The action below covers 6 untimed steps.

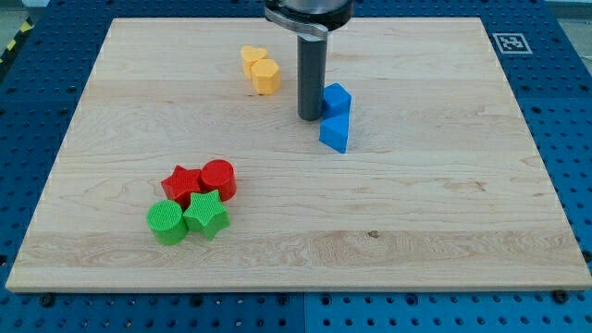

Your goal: Drag the arm horizontal to the green circle

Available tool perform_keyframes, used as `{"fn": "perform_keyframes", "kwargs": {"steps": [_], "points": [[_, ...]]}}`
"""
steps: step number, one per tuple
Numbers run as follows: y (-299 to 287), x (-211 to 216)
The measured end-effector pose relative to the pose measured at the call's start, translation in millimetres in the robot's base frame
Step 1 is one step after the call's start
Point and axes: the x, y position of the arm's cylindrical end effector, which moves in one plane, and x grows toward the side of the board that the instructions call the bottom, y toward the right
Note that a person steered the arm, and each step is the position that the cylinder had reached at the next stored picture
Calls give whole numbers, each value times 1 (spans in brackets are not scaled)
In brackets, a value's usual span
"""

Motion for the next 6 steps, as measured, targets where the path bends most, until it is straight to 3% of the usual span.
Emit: {"fn": "perform_keyframes", "kwargs": {"steps": [1,2,4,5,6], "points": [[-15,7],[-41,40],[-139,48],[-192,68],[-226,120]]}}
